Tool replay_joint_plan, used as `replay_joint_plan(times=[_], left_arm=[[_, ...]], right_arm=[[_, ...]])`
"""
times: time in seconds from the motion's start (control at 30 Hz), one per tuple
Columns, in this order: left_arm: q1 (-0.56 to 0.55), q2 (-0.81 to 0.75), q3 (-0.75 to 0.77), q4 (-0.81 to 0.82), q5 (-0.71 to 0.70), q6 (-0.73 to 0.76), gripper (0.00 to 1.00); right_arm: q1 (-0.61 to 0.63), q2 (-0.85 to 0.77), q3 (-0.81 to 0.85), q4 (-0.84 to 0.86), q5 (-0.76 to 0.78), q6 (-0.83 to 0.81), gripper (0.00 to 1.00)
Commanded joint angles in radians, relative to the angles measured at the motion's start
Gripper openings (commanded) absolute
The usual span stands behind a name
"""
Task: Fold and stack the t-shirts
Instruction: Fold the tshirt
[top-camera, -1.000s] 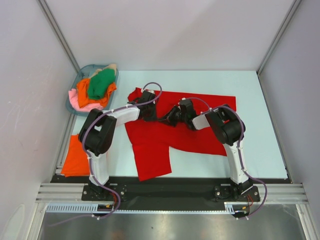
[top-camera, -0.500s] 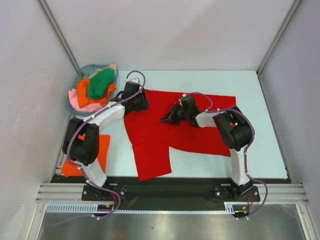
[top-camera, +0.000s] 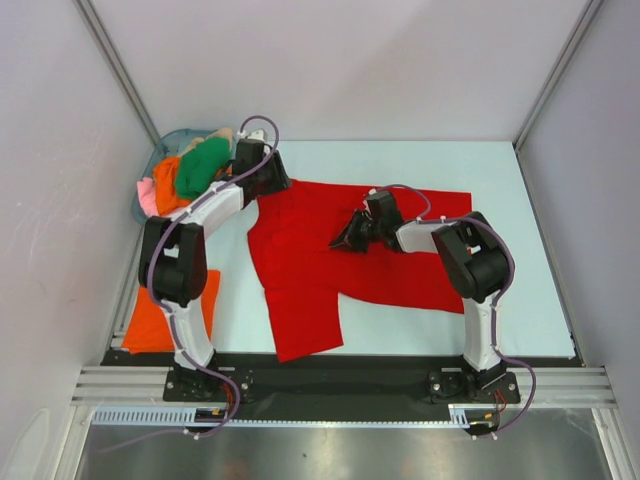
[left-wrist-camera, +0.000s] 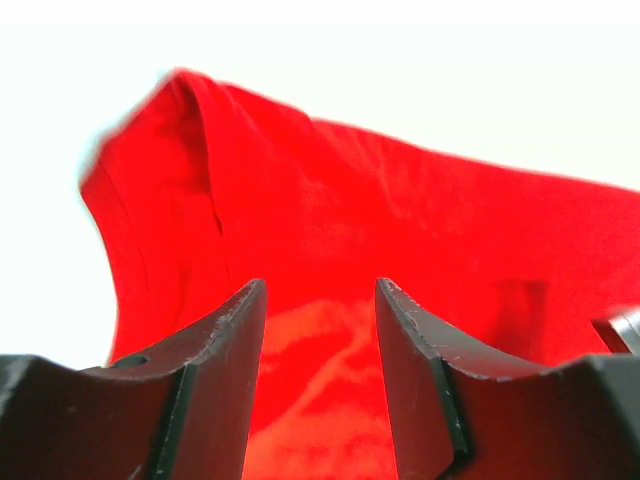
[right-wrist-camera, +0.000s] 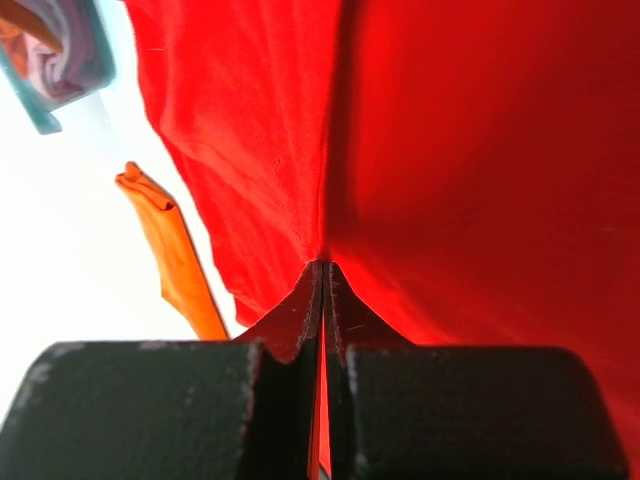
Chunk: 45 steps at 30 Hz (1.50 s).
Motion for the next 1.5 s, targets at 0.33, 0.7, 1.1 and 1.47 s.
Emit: replay_joint_plan(times=[0.33,0.7,1.1,1.47], left_arm=[[0.062,0.204,0.256,-0.099,0.043,0.055,0.51],[0.019,-0.187,-0.253,-0.135,-0.01,-0.051,0.5],[-0.021,-0.142,-0.391,0.018,0.096,-0.107,0.55],[-0.023,-0.082,-0.377,0.029,0.102,-0.118,0.41]], right_arm=[[-0.056,-0.03,0.019,-0.067,-0.069,-0.159,0.0],[-0.064,-0.005,0.05,-0.051,-0.125,-0.183,0.0],[-0.065,-0.019,0.016,-0.005,-0.148,-0.171,0.0],[-0.064,-0.014,0.007,0.015,-0.162,-0.168,0.0]])
